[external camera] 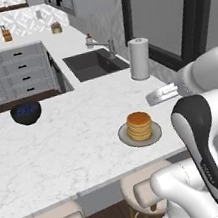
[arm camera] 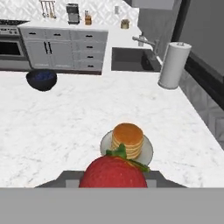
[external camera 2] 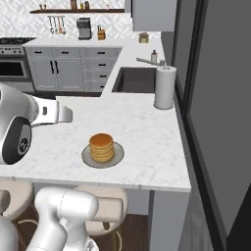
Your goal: Take the strawberry from the fridge and place it on top of the pancake, located on the dining counter.
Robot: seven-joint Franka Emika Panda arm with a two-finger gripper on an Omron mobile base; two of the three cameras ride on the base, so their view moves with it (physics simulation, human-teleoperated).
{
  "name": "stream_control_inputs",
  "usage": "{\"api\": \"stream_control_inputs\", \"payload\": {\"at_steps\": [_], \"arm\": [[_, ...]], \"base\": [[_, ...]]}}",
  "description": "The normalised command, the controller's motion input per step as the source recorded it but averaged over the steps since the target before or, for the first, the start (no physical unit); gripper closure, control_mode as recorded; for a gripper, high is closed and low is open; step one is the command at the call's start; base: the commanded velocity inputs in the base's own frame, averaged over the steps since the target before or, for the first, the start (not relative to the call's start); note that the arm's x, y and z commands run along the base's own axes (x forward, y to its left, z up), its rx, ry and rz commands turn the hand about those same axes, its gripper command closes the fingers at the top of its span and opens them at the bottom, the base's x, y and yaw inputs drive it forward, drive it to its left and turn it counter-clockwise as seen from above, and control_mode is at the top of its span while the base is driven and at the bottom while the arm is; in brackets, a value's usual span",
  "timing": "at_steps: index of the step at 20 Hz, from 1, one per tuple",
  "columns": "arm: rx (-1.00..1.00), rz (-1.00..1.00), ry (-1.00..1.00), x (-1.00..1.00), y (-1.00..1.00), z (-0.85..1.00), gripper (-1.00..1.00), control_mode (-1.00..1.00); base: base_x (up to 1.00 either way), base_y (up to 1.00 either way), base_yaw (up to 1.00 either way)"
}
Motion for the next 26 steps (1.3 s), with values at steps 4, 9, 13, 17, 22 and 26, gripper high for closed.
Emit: {"api": "stream_control_inputs", "payload": {"at_steps": [4, 9, 13, 17, 22, 26], "arm": [[0.00, 0.14, 0.21, 0.75, -0.06, -0.44, 1.00, -1.00], [-0.04, 0.00, 0.53, 0.99, 0.00, -0.67, 1.00, -1.00], [-0.02, 0.00, 0.46, 0.72, -0.02, -0.71, 1.00, -1.00], [0.00, 0.00, 0.22, 0.08, -0.01, -0.46, 1.00, -1.00], [0.00, 0.00, 0.21, 0.18, -0.14, -0.38, 1.00, -1.00], [0.00, 0.00, 0.12, 0.27, -0.27, -0.22, 1.00, -1.00]], "base": [[0.25, 0.00, 0.09], [0.00, 0.00, 0.00], [0.00, 0.00, 0.00], [0.00, 0.00, 0.00], [0.00, 0.00, 0.00], [0.00, 0.00, 0.00]]}}
